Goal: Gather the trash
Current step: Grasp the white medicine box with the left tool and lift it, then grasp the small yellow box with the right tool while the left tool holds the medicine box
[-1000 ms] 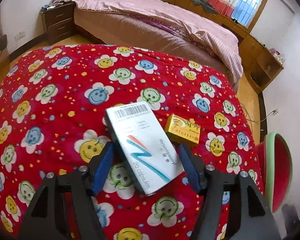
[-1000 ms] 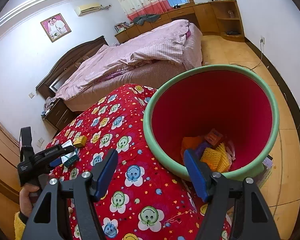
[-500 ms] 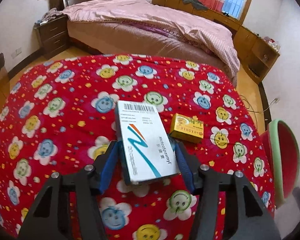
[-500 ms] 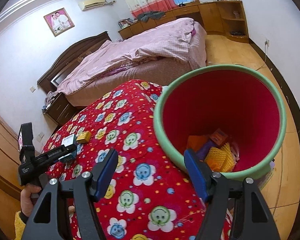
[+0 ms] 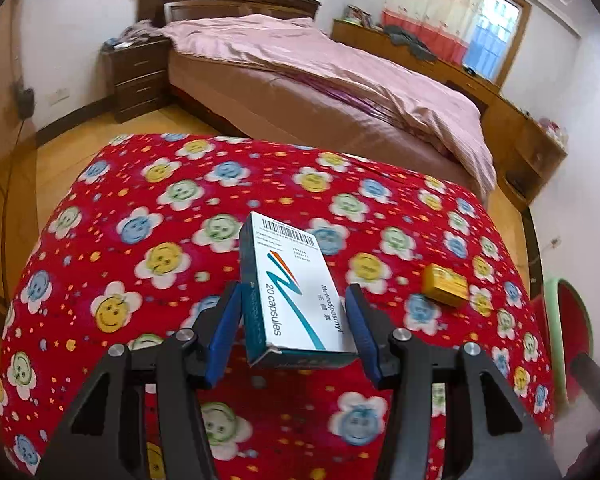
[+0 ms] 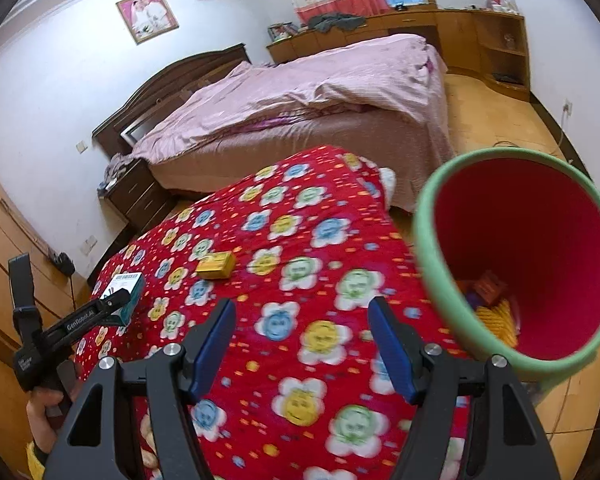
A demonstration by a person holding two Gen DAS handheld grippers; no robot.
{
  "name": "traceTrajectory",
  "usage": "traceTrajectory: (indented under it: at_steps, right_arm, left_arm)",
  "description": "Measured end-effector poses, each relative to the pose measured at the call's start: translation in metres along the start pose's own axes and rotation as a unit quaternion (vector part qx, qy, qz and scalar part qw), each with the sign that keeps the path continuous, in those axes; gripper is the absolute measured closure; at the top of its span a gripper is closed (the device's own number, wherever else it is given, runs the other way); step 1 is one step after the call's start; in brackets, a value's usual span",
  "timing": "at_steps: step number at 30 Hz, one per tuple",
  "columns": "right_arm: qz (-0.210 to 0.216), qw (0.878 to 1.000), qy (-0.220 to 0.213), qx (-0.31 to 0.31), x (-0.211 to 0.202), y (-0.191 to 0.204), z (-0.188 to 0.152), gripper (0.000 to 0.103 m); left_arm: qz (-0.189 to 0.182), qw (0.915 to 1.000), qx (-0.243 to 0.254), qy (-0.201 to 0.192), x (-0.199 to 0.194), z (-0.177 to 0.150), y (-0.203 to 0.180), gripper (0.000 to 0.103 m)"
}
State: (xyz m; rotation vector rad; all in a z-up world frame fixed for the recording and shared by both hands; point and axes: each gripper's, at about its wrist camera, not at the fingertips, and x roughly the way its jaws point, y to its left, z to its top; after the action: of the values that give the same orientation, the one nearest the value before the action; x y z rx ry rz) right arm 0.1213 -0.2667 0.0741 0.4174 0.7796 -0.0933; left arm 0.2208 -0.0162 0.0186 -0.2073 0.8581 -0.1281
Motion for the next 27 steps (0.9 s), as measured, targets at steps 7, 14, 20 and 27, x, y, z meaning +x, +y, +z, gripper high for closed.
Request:
traceTrajectory:
  at_steps: [7,14,20,27]
  right_arm:
    - [0.006,0.999,0.023,-0.023,0.045,0.043,0.004,0.032]
    - [-0.004,0.997,0.05,-0.053,0.094,0.073,0.008,0.032]
    - [-0.017,0.996,0.068,-0.059,0.127,0.087,0.012,0.032]
    - [-0.037,0.995,0.059,-0.075,0.144,0.101,0.015,0.032]
  left_arm:
    - [-0.017,0.9987,-0.048,-0.006,0.012,-0.006,0.023,0.05]
    - [-0.026,0.9968,-0.074,-0.014,0.013,-0.009,0.034,0.05]
    - [-0.022,0.9961,-0.085,-0.01,0.016,-0.01,0.039,0.05]
    - [-0.016,0.9972,-0.072,-0.006,0.02,-0.013,0.035,0.05]
